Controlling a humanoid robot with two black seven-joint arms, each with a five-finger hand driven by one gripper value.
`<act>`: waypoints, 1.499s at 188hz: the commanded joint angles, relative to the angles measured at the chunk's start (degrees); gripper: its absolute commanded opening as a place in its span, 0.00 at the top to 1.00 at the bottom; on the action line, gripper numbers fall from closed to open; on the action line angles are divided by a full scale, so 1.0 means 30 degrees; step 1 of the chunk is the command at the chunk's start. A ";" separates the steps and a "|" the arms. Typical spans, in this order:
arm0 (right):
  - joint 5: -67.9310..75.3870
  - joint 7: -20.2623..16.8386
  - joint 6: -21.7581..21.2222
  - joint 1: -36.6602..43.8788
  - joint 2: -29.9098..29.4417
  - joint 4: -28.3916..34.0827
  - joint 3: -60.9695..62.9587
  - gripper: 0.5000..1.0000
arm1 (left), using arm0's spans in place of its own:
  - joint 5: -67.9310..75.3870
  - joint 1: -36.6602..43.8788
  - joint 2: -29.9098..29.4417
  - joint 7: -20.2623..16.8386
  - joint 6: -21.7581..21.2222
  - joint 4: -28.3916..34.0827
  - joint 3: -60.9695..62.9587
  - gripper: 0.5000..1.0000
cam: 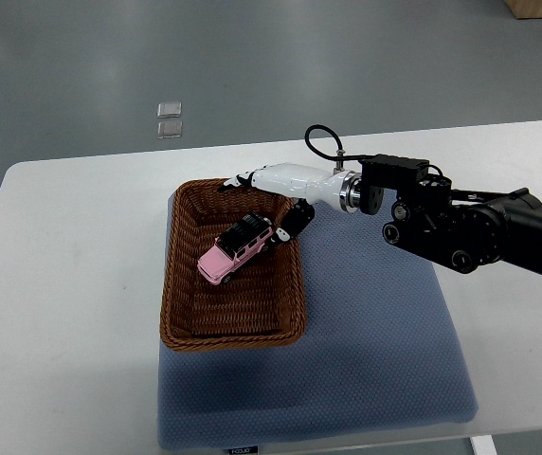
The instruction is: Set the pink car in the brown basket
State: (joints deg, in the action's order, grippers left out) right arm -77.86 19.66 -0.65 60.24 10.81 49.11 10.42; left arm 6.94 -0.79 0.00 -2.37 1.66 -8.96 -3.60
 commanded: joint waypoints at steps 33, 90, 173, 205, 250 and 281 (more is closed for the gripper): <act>0.8429 -0.2127 -0.2185 -0.1184 0.0936 -0.0697 0.4376 0.19 | 0.0000 0.0000 0.0000 0.0001 0.0003 -0.0001 0.0000 0.00; 1.8479 -0.2567 -0.5231 -0.2034 0.1699 -0.3771 0.5373 0.19 | 0.0000 0.0000 0.0000 0.0001 0.0003 -0.0001 0.0000 0.00; 2.9234 -0.4472 -0.8426 -0.2708 0.0849 -0.8080 0.5285 0.19 | 0.0000 0.0000 0.0000 0.0001 0.0003 -0.0001 0.0000 0.00; 2.9908 -0.4501 -0.8455 -0.3235 0.0849 -0.8080 0.5314 0.19 | 0.0000 0.0000 0.0000 0.0001 0.0003 -0.0001 0.0000 0.00; 2.9966 -0.4267 -0.8191 -0.3382 0.0849 -0.8110 0.5373 0.18 | 0.0000 0.0000 0.0000 0.0001 0.0003 -0.0001 0.0000 0.00; 2.9761 -0.4267 -0.8309 -0.3382 0.0703 -0.8080 0.5314 0.17 | 0.0000 0.0000 0.0000 0.0001 0.0003 -0.0001 0.0000 0.00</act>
State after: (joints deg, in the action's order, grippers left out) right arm 11.98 6.84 -25.39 50.09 13.33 24.81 26.50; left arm 6.94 -0.79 0.00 -2.37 1.66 -8.96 -3.60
